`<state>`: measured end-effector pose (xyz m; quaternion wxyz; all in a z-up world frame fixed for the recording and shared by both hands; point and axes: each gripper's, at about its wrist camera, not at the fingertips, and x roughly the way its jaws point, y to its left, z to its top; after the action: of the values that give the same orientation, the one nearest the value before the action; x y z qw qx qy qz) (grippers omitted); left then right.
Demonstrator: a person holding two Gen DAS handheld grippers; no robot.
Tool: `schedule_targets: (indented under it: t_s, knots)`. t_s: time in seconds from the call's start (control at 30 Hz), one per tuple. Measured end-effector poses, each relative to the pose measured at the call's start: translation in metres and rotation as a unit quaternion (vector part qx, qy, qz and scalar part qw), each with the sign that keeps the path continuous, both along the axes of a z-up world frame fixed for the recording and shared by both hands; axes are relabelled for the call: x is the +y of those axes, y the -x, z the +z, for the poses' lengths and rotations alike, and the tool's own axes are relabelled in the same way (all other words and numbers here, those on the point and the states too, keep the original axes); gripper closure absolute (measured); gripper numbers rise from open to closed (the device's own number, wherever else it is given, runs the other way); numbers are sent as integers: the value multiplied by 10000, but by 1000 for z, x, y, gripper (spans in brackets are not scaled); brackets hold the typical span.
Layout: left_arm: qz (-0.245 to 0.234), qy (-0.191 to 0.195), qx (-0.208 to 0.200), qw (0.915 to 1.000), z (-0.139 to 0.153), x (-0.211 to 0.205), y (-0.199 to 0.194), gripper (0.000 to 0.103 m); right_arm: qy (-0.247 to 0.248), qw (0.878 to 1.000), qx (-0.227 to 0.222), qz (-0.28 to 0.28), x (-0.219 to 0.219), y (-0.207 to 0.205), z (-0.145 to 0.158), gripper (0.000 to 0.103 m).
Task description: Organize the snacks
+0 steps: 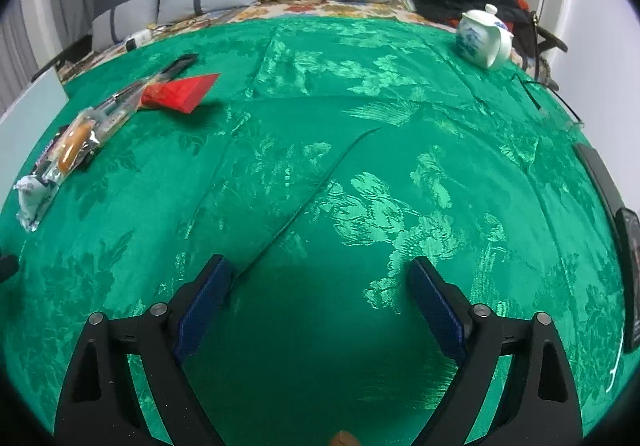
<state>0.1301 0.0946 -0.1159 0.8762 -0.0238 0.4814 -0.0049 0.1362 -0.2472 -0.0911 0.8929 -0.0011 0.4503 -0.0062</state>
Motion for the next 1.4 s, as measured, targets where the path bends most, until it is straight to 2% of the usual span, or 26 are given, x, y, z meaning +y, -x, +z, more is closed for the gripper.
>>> schedule_targets:
  t_s: [0.13,0.33,1.4]
  knots:
    - [18,-191,-114,9998,-7,4,-9,1,-18,10000,8,-1,0,0,-1,9]
    - [32,-170,-303,9994,-9,9,-8,0,18,10000,17,-16,-1,-1,-1,9]
    - [40,-171,-308,9994,-9,9,-9,0,14,10000,25,-16,-2,0,0,8]
